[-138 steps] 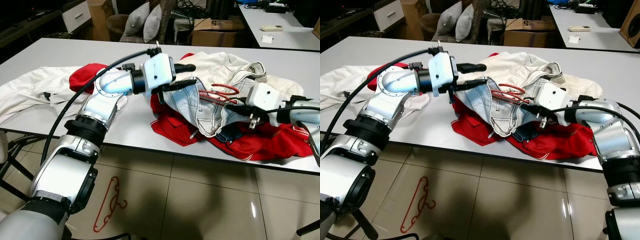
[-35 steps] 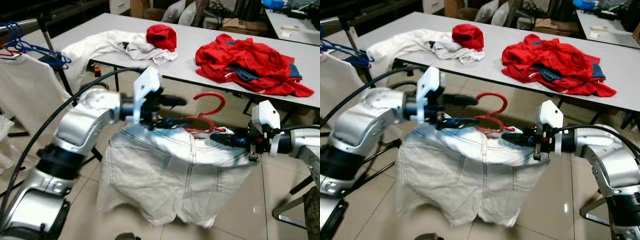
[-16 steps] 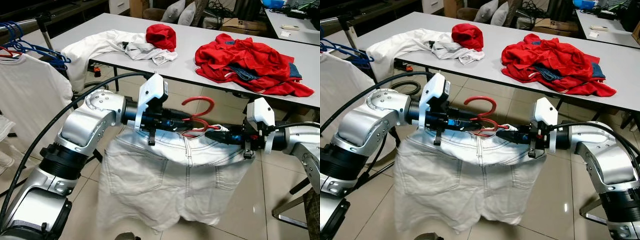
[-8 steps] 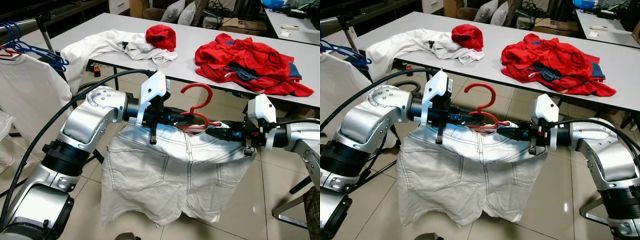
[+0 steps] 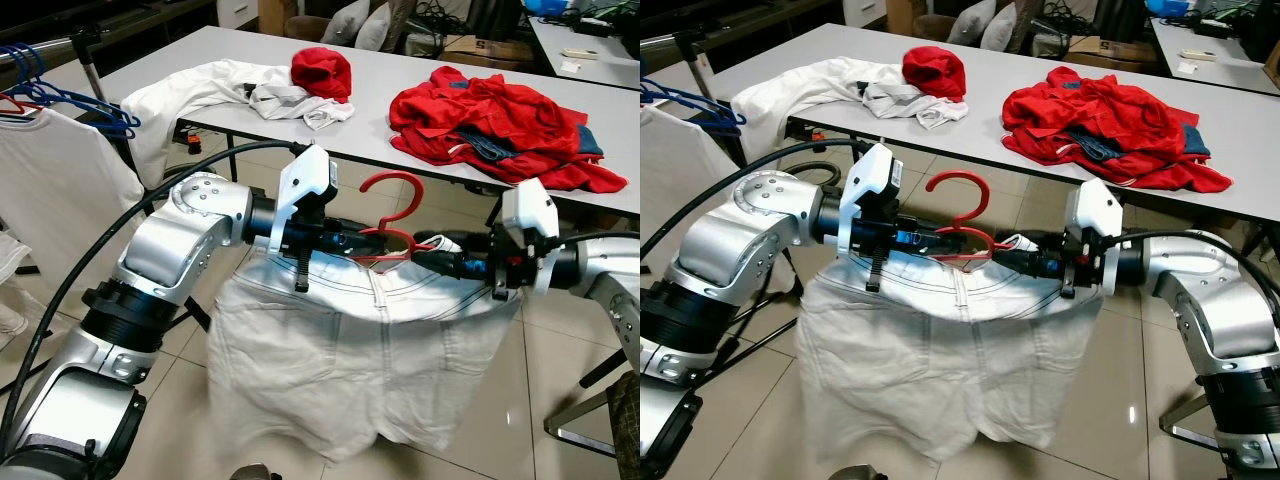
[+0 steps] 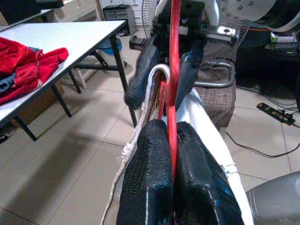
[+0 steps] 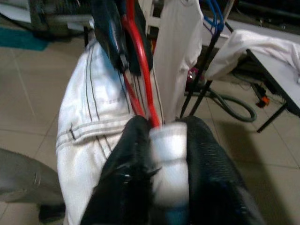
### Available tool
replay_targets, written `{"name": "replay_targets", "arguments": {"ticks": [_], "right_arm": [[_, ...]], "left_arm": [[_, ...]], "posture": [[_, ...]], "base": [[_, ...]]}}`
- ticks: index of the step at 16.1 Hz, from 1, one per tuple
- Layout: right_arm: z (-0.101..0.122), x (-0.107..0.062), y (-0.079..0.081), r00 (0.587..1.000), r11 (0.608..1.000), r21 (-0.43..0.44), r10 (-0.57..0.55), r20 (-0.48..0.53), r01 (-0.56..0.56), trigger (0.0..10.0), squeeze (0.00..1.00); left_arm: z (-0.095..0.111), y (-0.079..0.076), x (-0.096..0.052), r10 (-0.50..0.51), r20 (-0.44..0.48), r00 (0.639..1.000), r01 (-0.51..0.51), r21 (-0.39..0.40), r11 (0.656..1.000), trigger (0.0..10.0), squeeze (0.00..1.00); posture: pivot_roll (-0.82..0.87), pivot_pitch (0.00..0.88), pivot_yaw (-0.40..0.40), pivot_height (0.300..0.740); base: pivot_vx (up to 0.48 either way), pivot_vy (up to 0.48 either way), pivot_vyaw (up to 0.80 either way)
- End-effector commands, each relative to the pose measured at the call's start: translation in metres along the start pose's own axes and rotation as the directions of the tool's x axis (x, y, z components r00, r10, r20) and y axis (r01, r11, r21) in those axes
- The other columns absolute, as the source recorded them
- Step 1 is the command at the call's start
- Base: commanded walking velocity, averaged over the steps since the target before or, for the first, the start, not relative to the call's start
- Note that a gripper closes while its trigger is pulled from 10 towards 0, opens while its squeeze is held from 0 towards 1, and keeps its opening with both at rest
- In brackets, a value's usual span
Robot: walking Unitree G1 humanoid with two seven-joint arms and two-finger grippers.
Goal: Hang hanger
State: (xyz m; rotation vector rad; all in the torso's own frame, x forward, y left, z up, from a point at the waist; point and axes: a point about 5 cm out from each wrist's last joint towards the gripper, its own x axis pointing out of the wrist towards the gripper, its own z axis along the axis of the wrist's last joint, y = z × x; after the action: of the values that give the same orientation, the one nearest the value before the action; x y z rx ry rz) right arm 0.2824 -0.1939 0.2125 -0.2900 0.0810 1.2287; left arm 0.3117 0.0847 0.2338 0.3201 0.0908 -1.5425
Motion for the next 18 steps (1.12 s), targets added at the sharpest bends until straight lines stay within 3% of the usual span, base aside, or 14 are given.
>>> {"name": "replay_targets", "arguments": {"ticks": [1,8,10,12,14,18], "right_arm": [[0.012,-0.004,-0.001,1.000,0.999,-0.046,-0.002,0.030,0.004,10.0,1.00],[0.028,-0.022,-0.004,0.994,0.997,-0.040,-0.058,0.096,0.063,10.0,1.00],[0.028,-0.029,-0.006,0.990,0.991,-0.049,-0.121,0.076,0.125,10.0,1.00],[0.025,-0.033,-0.004,0.970,0.972,-0.047,-0.226,0.090,0.231,10.0,1.00],[0.023,-0.032,-0.001,0.944,0.951,-0.023,-0.302,0.136,0.307,10.0,1.00],[0.007,-0.013,0.022,0.935,0.946,0.042,-0.325,0.141,0.322,10.0,1.00]], "left_arm": [[0.008,0.001,-0.001,-0.003,0.019,1.000,0.003,0.033,0.999,0.0,0.00],[0.000,0.010,-0.006,0.087,-0.004,0.996,-0.087,0.040,0.995,0.0,0.00],[-0.003,0.017,-0.012,0.159,-0.018,0.987,-0.158,0.059,0.986,0.0,0.00],[0.000,0.023,-0.019,0.261,0.029,0.965,-0.262,0.045,0.964,0.0,0.00],[0.001,0.026,-0.022,0.328,0.042,0.944,-0.329,0.032,0.944,0.0,0.00],[0.002,0.031,-0.021,0.442,0.058,0.895,-0.442,-0.013,0.897,0.0,0.00]], "posture": [[0.00,0.000,0.010,0.740],[-0.01,0.000,0.012,0.740],[-0.01,0.000,0.012,0.740],[-0.02,0.000,0.016,0.740],[-0.01,0.000,0.016,0.740],[-0.01,0.000,0.024,0.740]], "base": [[0.000,0.000,0.00],[0.000,0.000,0.00],[0.000,0.000,0.00],[0.000,0.000,0.00],[0.000,0.000,0.00],[0.000,0.000,0.00]]}}
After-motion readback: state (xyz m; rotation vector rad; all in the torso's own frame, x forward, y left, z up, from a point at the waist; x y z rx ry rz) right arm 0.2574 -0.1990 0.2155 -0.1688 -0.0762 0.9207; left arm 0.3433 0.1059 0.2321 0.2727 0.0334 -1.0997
